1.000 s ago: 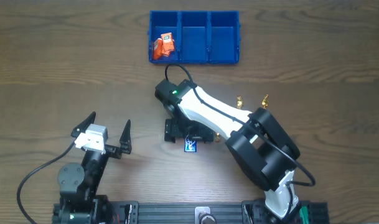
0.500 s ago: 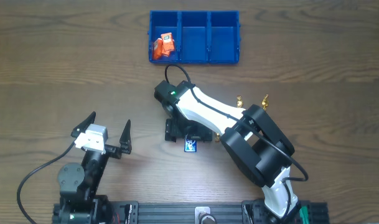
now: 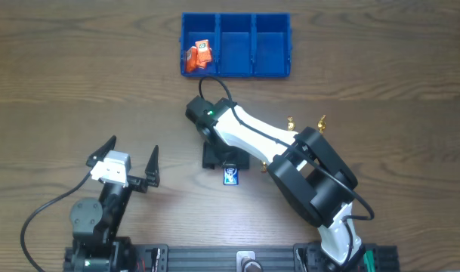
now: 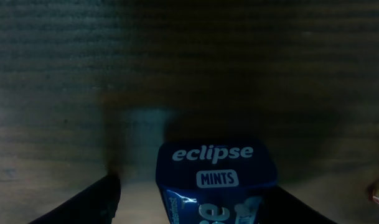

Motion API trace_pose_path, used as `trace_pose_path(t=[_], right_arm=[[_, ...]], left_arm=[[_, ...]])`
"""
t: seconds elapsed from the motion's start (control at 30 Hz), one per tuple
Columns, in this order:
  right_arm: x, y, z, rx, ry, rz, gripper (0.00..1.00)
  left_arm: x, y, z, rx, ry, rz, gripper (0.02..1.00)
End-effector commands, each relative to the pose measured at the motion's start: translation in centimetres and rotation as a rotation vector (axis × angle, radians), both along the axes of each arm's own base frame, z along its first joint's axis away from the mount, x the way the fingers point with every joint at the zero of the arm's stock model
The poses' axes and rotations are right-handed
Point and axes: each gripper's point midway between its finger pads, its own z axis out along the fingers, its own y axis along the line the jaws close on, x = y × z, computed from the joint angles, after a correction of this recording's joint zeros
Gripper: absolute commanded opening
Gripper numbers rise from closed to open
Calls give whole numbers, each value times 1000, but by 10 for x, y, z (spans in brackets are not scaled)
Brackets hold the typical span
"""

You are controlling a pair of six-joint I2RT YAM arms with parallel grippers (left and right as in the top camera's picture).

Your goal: Sort Candies Into Trays

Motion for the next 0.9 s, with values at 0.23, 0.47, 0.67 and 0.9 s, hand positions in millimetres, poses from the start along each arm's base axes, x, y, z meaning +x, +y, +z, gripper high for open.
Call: trace_pose_path(t=[0.23, 0.47, 0.67, 0.9], right_arm=[[-7, -19, -7, -82, 18, 26, 632], [-8, -20, -6, -86, 22, 27, 373], [-6, -20, -6, -88, 13, 27, 270], [15, -12, 17, -48, -102, 49, 183]], left_arm=[[-1, -1, -16, -10, 47, -10, 998], [-1, -1, -16, -10, 47, -10, 998], [-1, -1, -16, -10, 47, -10, 998], [-1, -1, -16, -10, 47, -10, 996]])
